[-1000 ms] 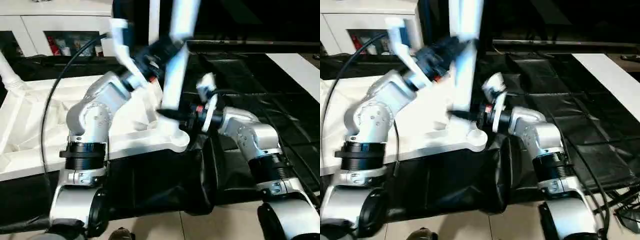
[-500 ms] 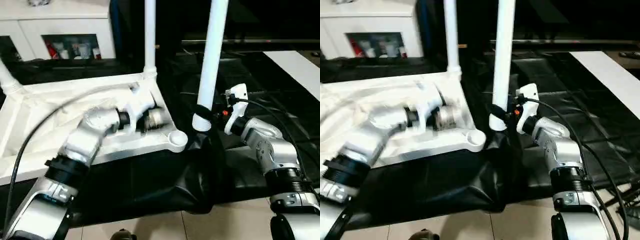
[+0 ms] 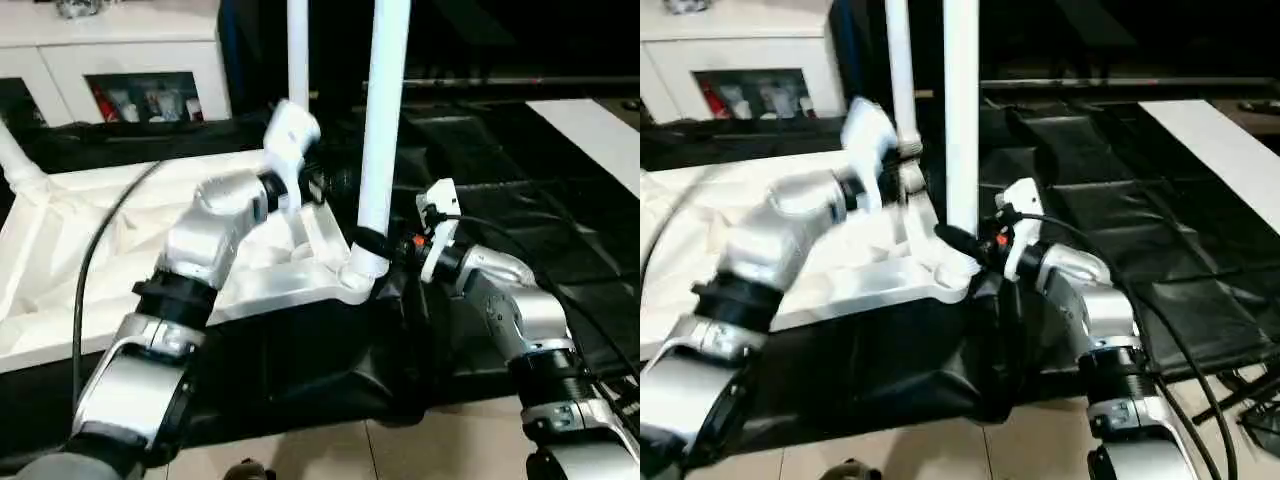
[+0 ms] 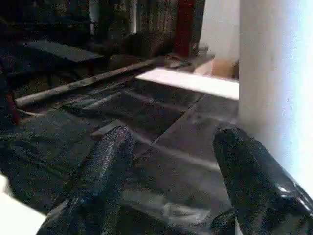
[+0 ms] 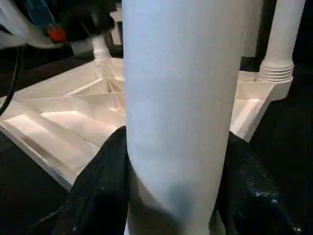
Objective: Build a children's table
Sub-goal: Insert table leg to table base
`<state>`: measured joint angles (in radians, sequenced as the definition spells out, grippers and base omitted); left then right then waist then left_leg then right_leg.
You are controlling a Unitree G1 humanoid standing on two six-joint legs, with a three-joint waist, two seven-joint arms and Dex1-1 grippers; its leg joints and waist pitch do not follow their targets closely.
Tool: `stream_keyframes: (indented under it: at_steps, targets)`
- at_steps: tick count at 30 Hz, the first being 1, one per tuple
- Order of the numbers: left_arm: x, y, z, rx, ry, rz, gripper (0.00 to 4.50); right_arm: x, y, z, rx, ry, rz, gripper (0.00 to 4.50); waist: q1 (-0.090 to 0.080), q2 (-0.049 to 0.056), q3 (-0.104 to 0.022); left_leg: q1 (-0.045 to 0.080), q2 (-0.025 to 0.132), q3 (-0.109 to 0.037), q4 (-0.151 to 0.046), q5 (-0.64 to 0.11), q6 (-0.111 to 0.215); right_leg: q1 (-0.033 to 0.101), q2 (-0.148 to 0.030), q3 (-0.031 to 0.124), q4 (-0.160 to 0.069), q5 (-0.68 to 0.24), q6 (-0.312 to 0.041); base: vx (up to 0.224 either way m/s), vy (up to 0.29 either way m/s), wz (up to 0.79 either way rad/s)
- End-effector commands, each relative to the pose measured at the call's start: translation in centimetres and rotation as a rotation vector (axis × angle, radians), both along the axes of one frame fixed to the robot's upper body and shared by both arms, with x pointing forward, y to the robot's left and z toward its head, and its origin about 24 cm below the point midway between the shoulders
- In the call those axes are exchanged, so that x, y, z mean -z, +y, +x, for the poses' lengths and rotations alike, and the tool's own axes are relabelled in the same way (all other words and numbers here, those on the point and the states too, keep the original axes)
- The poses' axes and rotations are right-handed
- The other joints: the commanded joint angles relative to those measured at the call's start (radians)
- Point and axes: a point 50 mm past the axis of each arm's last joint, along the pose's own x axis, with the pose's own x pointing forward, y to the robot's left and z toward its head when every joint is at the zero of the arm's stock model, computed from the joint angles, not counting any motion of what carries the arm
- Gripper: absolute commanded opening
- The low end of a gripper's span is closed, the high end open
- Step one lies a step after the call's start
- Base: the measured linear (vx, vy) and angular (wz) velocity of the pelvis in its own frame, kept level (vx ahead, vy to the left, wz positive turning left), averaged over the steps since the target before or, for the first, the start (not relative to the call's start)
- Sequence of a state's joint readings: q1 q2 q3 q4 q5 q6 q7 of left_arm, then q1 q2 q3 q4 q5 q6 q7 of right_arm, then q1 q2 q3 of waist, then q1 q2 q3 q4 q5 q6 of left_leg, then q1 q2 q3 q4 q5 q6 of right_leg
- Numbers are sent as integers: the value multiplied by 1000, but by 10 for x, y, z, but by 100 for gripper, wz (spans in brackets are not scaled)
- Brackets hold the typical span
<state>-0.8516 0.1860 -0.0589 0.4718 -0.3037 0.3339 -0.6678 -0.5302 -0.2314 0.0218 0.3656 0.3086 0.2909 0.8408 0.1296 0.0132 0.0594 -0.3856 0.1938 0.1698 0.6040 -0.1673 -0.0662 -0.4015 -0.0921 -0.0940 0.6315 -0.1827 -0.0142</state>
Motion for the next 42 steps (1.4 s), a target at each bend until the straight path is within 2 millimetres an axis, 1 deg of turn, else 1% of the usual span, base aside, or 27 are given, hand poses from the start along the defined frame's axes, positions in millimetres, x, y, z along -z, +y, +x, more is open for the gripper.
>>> stream_keyframes:
  at_steps: [1,2,5,7,11,15,18,20,21,23,25,26,27,28,29,30,31,32,33,34,35,36,38,39,40,41,42]
  targets:
    - [-15,-5,-3,32,-41,-25,305,-3,2,3,0,-18,-16,191,4,-4,-83,13,30,-8,-62,-169,29,61,-61,48,-75,-148,-221,0,0,0]
    - [-16,-5,-4,36,-48,-20,305,-3,2,3,-1,-18,-16,191,4,-2,-83,14,31,-9,-63,-169,29,60,-61,48,-75,-150,-218,0,0,0]
    - [-19,-11,-8,64,-51,-26,305,-3,2,3,-3,-19,-20,191,7,-5,-82,15,33,-8,-64,-178,26,59,-61,49,-77,-162,-209,0,0,0]
    - [-22,-17,-12,96,-52,-42,305,-3,2,4,-4,-19,-24,191,10,-4,-81,14,33,-8,-64,-172,26,58,-62,49,-76,-158,-214,0,0,0]
    - [-21,-26,-17,137,-49,-44,305,-4,3,4,-12,-23,-30,191,12,-5,-81,15,32,-7,-64,-174,26,57,-61,50,-78,-173,-205,0,0,0]
    - [-20,-28,-18,138,-49,-42,305,-4,3,5,-13,-26,-33,191,11,-8,-80,12,31,-7,-65,-172,26,58,-61,50,-80,-181,-194,0,0,0]
    - [-19,-23,-14,97,-51,-23,305,-4,2,5,-10,-29,-33,191,10,-7,-81,12,31,-8,-65,-171,25,59,-60,49,-80,-181,-191,0,0,0]
    - [-19,-11,-7,26,-54,-11,305,-7,0,7,-3,-35,-32,191,9,-7,-81,11,30,-8,-65,-170,26,59,-59,49,-81,-180,-186,0,0,0]
    - [-19,-11,-6,24,-54,-10,305,-7,0,7,-3,-35,-32,191,9,-7,-81,12,29,-8,-65,-171,26,58,-59,49,-81,-183,-184,0,0,0]
    - [-17,9,0,-41,-114,86,305,-11,-8,10,22,-40,-21,191,7,-12,-81,12,29,-9,-67,-174,26,59,-59,49,-84,-203,-166,0,0,0]
    - [-16,11,0,-44,-121,98,305,-11,-9,10,24,-40,-19,191,5,-8,-81,14,30,-10,-67,-174,19,57,-59,49,-83,-208,-156,0,0,0]
    - [-14,18,-1,-39,-135,128,305,-12,-13,11,35,-42,-17,191,7,-7,-81,15,31,-9,-67,-172,19,55,-60,50,-83,-207,-161,0,0,0]
    - [-14,18,-1,-39,-135,128,305,-12,-13,11,35,-42,-17,191,7,-7,-81,15,31,-9,-67,-172,19,55,-60,50,-83,-207,-161,0,0,0]
    - [-10,24,-2,-28,-146,174,305,-12,-17,12,46,-42,-22,191,9,-8,-81,15,33,-10,-68,-164,19,54,-60,49,-79,-186,-172,0,0,0]
    - [-10,24,-2,-28,-146,174,305,-12,-17,12,46,-42,-22,191,8,-7,-82,15,33,-8,-68,-163,18,54,-60,50,-77,-177,-177,0,0,0]
    - [4,32,-7,49,-145,268,323,-11,-25,13,75,-40,-40,191,10,-6,-81,16,33,-9,-68,-165,20,52,-61,50,-79,-174,-182,0,0,0]
    - [13,35,-11,101,-136,312,340,-10,-28,13,86,-40,-49,190,7,-8,-80,14,34,-7,-70,-171,16,53,-60,51,-77,-184,-180,0,0,0]
    - [13,35,-11,101,-136,312,340,-10,-28,13,86,-40,-49,190,9,-6,-81,17,35,-7,-69,-168,11,51,-61,52,-75,-174,-182,0,0,0]
    - [13,35,-11,101,-136,312,340,-10,-28,13,86,-40,-49,190,7,-5,-81,16,35,-6,-70,-168,11,51,-60,53,-74,-165,-185,0,0,0]
    - [34,35,-25,255,-84,403,354,-9,-32,12,98,-38,-56,190,10,-3,-82,17,35,-6,-69,-166,10,51,-62,53,-72,-157,-189,0,0,0]
    - [46,34,-31,323,-33,421,361,-8,-32,11,97,-35,-54,190,9,-2,-81,14,34,-6,-71,-166,10,53,-61,53,-71,-159,-188,0,0,0]
    - [47,34,-33,335,-25,424,364,-8,-33,11,97,-34,-53,190,10,-2,-83,16,35,-6,-71,-165,10,52,-62,53,-71,-155,-191,0,0,0]
    - [63,31,-41,421,46,443,364,-7,-33,10,95,-31,-52,190,9,-1,-81,18,36,-4,-71,-173,8,49,-62,54,-71,-149,-202,0,0,0]
    - [63,31,-41,421,46,443,364,-7,-33,10,95,-31,-52,190,10,4,-81,18,36,-5,-71,-178,7,49,-63,54,-72,-153,-204,0,0,0]
    - [75,32,-40,441,75,484,364,-7,-32,9,90,-30,-51,190,8,3,-80,20,35,-3,-72,-204,1,49,-61,54,-76,-166,-205,0,0,0]
    - [75,32,-40,441,75,484,364,-7,-32,9,90,-30,-51,190,7,2,-79,18,33,-4,-73,-209,2,50,-61,54,-78,-175,-202,0,0,0]
    - [82,33,-40,454,96,516,364,-7,-32,8,84,-29,-53,190,7,0,-78,19,32,-4,-74,-219,0,51,-61,54,-83,-199,-191,0,0,0]
